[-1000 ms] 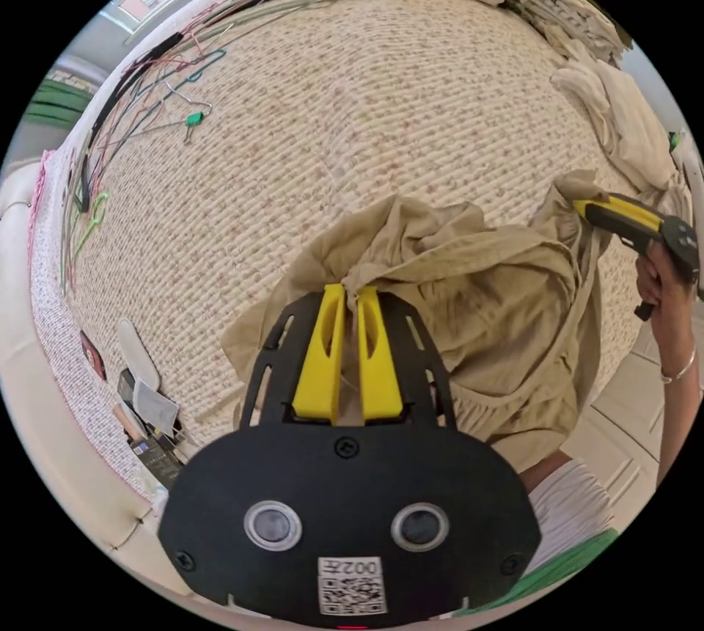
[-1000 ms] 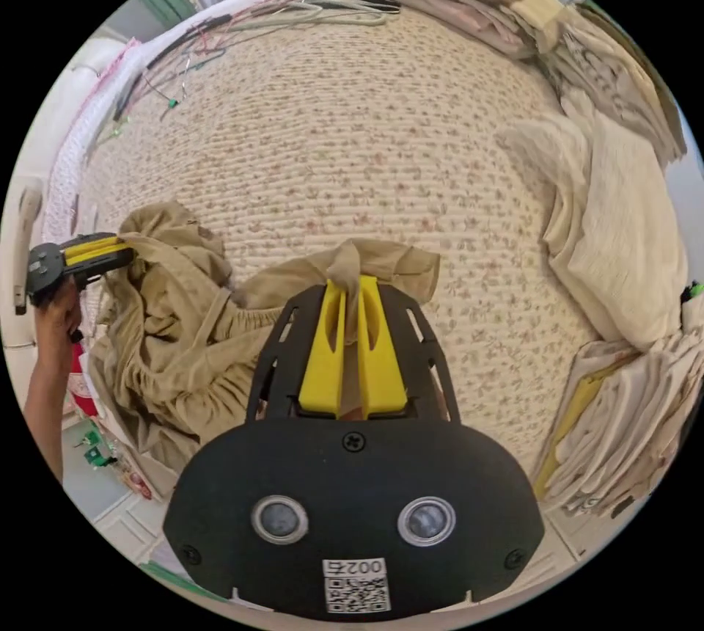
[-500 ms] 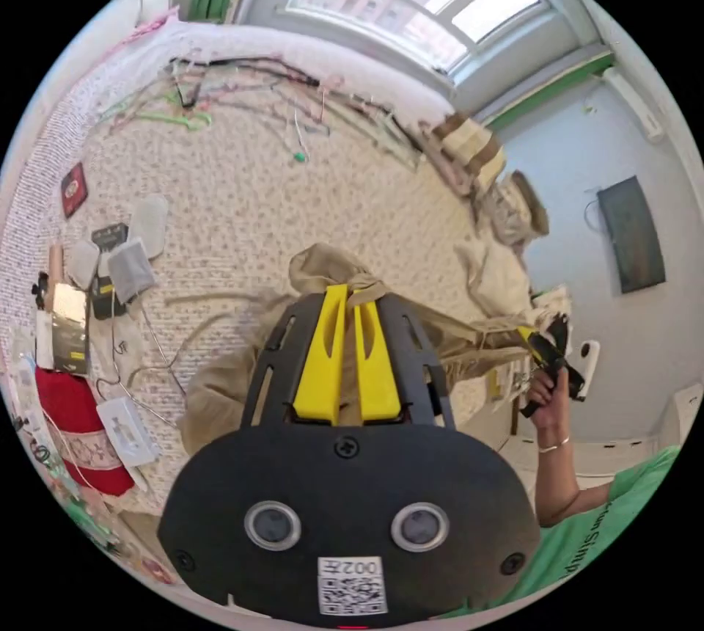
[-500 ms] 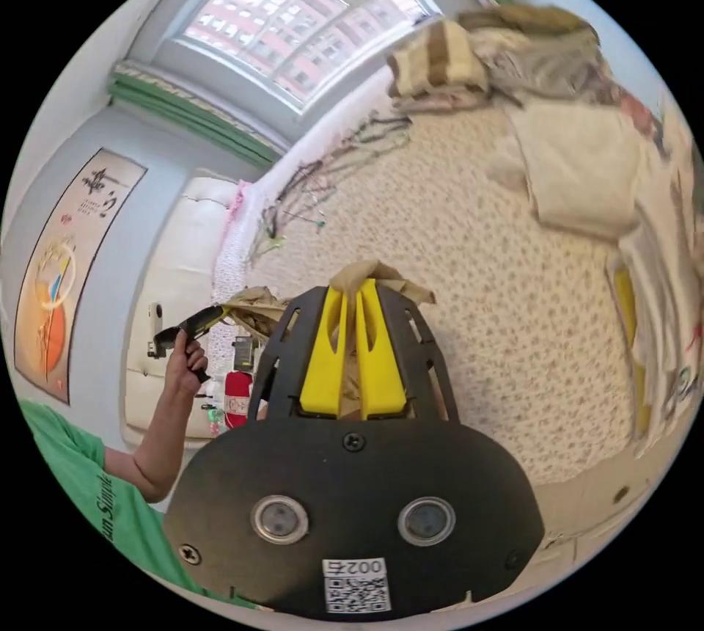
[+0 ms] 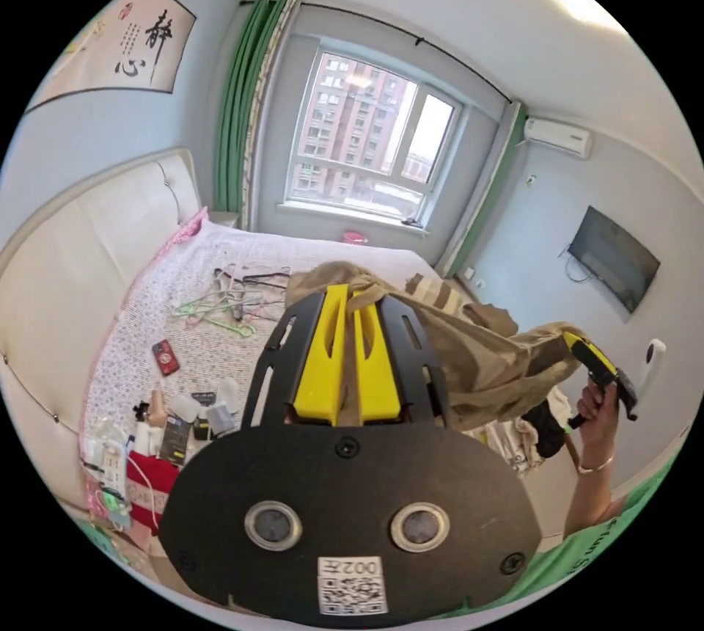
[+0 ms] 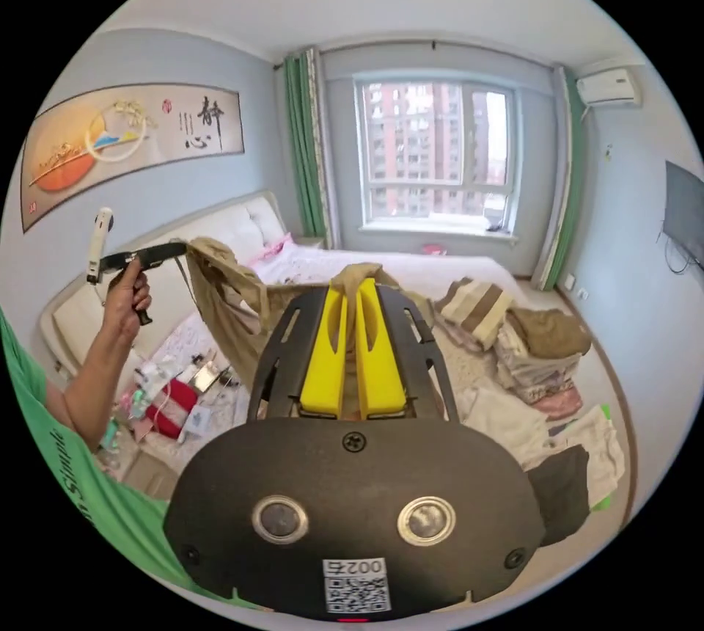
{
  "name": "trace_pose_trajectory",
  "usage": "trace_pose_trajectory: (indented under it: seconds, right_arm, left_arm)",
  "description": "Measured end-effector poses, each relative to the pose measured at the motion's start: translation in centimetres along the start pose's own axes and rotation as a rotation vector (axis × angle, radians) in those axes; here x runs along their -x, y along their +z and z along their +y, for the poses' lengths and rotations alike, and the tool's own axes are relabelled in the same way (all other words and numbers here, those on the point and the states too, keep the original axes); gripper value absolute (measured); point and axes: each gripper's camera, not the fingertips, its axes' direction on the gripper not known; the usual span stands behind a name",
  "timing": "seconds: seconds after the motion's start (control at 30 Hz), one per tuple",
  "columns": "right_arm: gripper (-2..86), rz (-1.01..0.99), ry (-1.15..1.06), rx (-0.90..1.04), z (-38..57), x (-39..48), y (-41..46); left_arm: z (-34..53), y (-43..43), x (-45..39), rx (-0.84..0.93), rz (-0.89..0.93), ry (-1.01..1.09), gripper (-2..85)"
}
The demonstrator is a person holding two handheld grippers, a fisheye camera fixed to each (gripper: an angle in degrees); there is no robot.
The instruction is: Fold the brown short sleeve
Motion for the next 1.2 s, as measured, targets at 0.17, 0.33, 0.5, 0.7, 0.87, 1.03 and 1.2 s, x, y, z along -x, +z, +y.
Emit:
trace_pose_trajectory:
  seconds: [0.17, 0.33, 0.5, 0.7, 0.87, 1.03, 1.2]
  right_arm:
    - [-0.8, 0.023, -0.065, -0.037, -0.9, 0.3, -5.9]
    - [-0.8, 0.022, -0.075, 0.027, -1.3, -1.2, -10.0]
    - [-0.5, 0.052, -0.083, 0.066, -1.8, -2.7, -12.2]
    - [2.6, -0.109, -0.131, 0.254, -2.2, -4.8, -11.9]
    - [7.2, -0.104, -0.222, 0.332, -1.3, -4.7, -12.3]
    - [6.7, -0.349, -0.385, 0.167, -2.3, -3.4, -17.7]
    - [9.6, -0.327, -0.435, 0.060, -5.0, -2.9, -20.6]
  left_arm:
    - [4.1, -3.3, -0.5, -0.043, 0.139, -0.085, -0.9]
    - [7.3, -6.1, -2.8, -0.033, 0.159, -0.060, -1.0]
    - [9.7, -8.6, -5.5, -0.046, 0.176, -0.012, -1.1]
    - [11.3, -10.7, -8.5, -0.075, 0.246, 0.081, -1.0]
    - [12.3, -12.8, -10.9, -0.115, 0.286, 0.207, -0.9]
    - [12.9, -13.1, -11.6, -0.084, 0.410, 0.280, -0.9]
    - [12.9, -13.2, -11.5, -0.063, 0.731, 0.348, -0.9]
